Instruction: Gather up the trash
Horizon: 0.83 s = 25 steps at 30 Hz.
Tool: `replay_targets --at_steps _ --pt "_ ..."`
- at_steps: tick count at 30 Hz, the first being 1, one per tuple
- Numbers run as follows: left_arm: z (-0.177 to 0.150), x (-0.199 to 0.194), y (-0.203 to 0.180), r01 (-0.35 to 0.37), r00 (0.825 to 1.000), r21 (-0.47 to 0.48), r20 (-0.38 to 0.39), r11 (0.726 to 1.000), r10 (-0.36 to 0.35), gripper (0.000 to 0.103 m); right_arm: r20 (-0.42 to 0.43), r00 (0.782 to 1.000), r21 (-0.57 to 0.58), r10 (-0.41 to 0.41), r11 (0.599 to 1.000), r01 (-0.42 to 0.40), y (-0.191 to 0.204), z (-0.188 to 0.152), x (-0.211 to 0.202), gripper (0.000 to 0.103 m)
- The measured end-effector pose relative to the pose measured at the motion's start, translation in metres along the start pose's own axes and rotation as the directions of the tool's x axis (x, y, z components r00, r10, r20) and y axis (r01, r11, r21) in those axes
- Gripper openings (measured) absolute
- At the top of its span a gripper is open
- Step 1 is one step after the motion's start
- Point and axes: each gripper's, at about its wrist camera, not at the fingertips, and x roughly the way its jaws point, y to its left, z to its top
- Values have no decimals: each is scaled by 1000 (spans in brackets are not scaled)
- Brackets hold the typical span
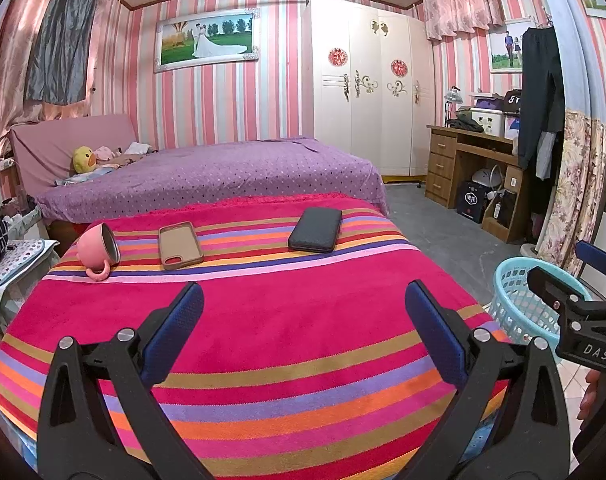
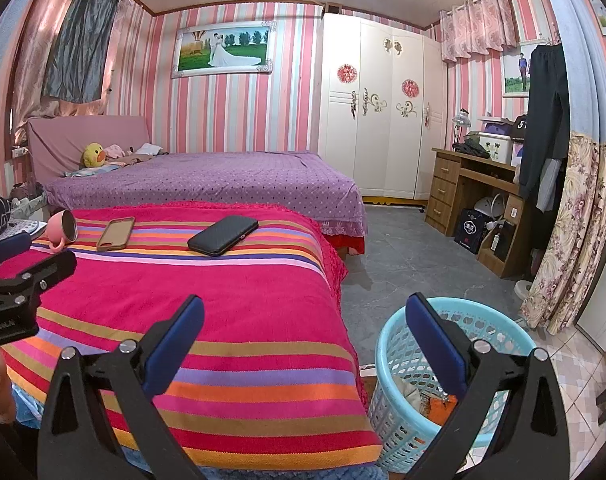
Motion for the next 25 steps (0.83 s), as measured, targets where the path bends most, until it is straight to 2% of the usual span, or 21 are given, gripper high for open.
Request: replay_targets --at_steps 25 --pt "0 2 8 -4 1000 -2 -10 1000 4 97 0 1000 -2 -2 1000 2 1 0 1 98"
